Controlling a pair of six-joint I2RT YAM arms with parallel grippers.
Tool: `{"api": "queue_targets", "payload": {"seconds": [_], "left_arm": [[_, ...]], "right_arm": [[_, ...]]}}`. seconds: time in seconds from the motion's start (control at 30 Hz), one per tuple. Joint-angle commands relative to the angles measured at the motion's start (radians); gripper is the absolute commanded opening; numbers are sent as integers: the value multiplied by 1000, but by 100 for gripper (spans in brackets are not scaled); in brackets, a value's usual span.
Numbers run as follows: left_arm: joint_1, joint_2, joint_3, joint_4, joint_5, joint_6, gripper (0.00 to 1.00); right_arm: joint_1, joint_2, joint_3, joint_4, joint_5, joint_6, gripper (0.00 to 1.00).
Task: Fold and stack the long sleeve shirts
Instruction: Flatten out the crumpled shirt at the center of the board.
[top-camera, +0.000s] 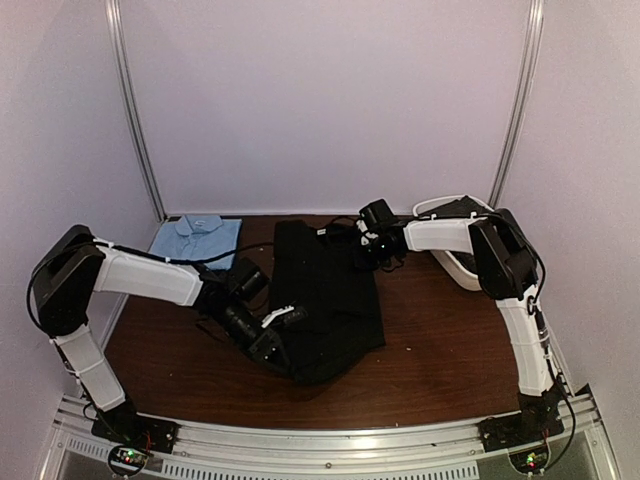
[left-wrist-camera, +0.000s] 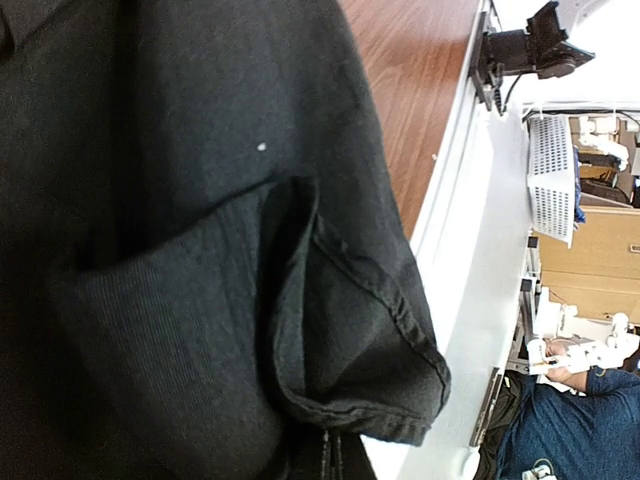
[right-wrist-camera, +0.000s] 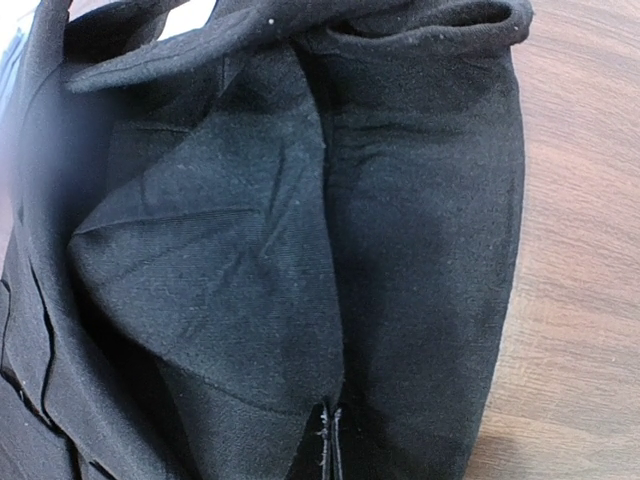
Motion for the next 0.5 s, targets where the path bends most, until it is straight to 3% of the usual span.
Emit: {"api": "queue_targets", "payload": {"seconds": [0.0, 0.23, 0.33, 0.4, 0.47], "left_arm": [[5, -67, -17, -16, 33, -2, 0], [5, -106, -25, -118, -47, -12, 0], [5, -117, -31, -149, -93, -20, 14], [5, -122, -25, -167, -116, -24, 33], [5, -137, -12, -176, -139, -32, 40]], "right_arm": [[-8, 18, 22, -16, 20, -12, 0], [-8, -6, 31, -45, 26, -26, 3], [-9, -42, 16, -53, 33, -37, 14], [-8, -75, 9, -65, 35, -43, 23], [-4, -114, -11, -75, 33, -50, 33]]}}
